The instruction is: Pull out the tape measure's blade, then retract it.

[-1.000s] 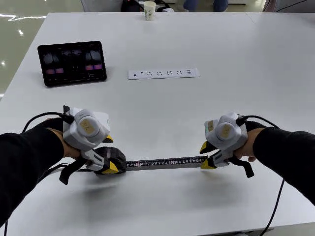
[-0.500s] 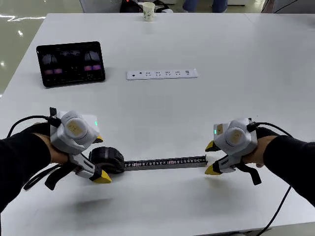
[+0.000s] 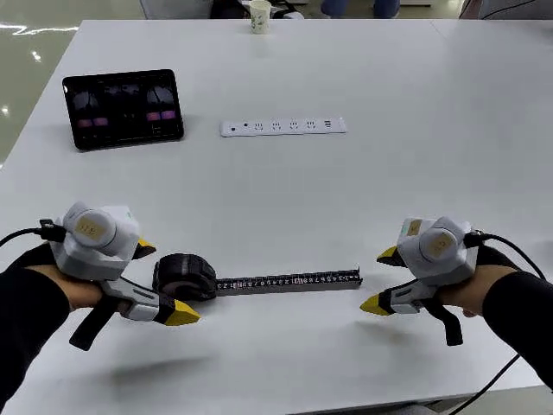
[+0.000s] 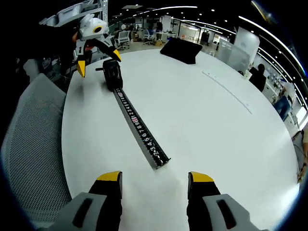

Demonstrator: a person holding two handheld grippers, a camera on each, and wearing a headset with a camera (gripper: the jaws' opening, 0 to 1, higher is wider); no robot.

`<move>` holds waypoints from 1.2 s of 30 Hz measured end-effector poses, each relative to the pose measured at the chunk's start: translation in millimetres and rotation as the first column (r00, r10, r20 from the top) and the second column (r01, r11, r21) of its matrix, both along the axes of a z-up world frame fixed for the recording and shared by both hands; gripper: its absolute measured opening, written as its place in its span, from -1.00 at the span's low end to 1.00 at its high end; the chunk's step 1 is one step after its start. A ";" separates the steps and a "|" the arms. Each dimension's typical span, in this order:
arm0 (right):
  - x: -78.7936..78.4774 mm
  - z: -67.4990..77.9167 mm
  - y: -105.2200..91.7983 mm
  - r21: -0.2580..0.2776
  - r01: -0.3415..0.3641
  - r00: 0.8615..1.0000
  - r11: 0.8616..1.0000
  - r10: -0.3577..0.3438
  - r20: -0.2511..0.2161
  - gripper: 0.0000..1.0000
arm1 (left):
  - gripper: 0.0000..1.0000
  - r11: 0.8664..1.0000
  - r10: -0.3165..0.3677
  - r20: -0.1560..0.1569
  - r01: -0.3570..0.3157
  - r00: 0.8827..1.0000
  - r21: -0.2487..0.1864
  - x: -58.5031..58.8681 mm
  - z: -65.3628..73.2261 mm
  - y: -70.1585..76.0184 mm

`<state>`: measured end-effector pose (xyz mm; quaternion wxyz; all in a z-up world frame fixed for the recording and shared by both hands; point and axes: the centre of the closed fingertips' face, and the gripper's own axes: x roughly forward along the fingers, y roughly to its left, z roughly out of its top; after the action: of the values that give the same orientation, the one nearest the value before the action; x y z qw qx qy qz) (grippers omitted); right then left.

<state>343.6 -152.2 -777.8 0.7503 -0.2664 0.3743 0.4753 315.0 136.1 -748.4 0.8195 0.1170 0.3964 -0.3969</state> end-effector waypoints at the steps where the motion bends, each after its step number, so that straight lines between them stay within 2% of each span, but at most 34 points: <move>1: -0.8 1.1 -1.2 0.005 0.007 1.000 1.000 -0.007 0.002 0.09 | 0.79 1.000 0.011 -0.001 -0.011 1.000 -0.007 -1.1 0.2 1.0; 5: -4.3 6.0 -6.9 0.047 0.058 0.998 0.997 -0.059 0.016 0.18 | 0.86 0.995 0.084 0.001 -0.084 0.996 -0.046 -3.6 0.1 5.9; 6: -5.2 6.2 -8.4 0.054 0.065 0.998 0.996 -0.067 0.021 0.19 | 0.88 0.994 0.097 0.013 -0.096 0.995 -0.053 -2.8 0.6 6.9; 8: -7.0 5.6 -12.9 0.076 0.099 0.995 0.992 -0.101 0.023 0.21 | 0.90 0.988 0.141 0.027 -0.139 0.990 -0.070 -2.7 1.6 10.3; 11: -11.1 6.3 -17.2 0.113 0.147 0.989 0.983 -0.150 0.015 0.33 | 0.96 0.971 0.215 0.032 -0.210 0.976 -0.115 -3.8 2.8 14.6; 12: -13.4 7.8 -17.0 0.137 0.169 0.985 0.976 -0.171 0.000 0.37 | 0.97 0.967 0.228 0.044 -0.221 0.973 -0.122 -4.8 2.7 17.0; 14: -16.0 9.5 -20.0 0.141 0.176 0.984 0.974 -0.179 0.012 0.41 | 0.98 0.963 0.240 0.061 -0.230 0.969 -0.139 -8.7 2.7 19.0; 16: -17.4 10.1 -22.7 0.137 0.181 0.982 0.974 -0.187 0.026 0.46 | 0.98 0.959 0.258 0.069 -0.247 0.964 -0.139 -11.2 1.9 21.7; 19: -19.2 14.8 -24.7 0.163 0.198 0.977 0.966 -0.208 0.049 0.61 | 0.98 0.952 0.285 0.104 -0.269 0.953 -0.143 -13.1 4.1 28.5; 20: -20.3 14.8 -25.7 0.163 0.201 0.976 0.966 -0.211 0.048 0.64 | 0.98 0.950 0.291 0.105 -0.274 0.951 -0.148 -14.1 4.8 29.8; 22: -22.7 15.6 -28.6 0.160 0.202 0.975 0.966 -0.213 0.058 0.67 | 0.98 0.950 0.292 0.109 -0.275 0.950 -0.149 -16.9 4.5 32.1; 25: -26.3 16.9 -34.1 0.164 0.210 0.973 0.964 -0.222 0.062 0.71 | 0.98 0.963 0.254 0.129 -0.239 0.959 -0.121 -22.7 3.1 31.9; 30: -32.5 16.5 -42.7 0.176 0.223 0.969 0.959 -0.238 0.066 0.84 | 0.98 0.959 0.272 0.144 -0.255 0.951 -0.122 -24.9 7.8 35.3; 33: -36.6 16.6 -46.2 0.194 0.235 0.967 0.952 -0.250 0.057 0.92 | 0.98 0.959 0.276 0.168 -0.259 0.946 -0.113 -25.6 9.2 38.1; 36: -41.2 19.3 -47.6 0.214 0.243 0.964 0.946 -0.260 0.052 0.98 | 0.98 0.954 0.289 0.169 -0.269 0.942 -0.132 -28.0 10.6 40.9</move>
<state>302.4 -199.8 -758.5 0.8427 -0.1562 0.3236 0.4009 287.0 177.0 -737.8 0.9060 0.0522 0.3087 -0.2848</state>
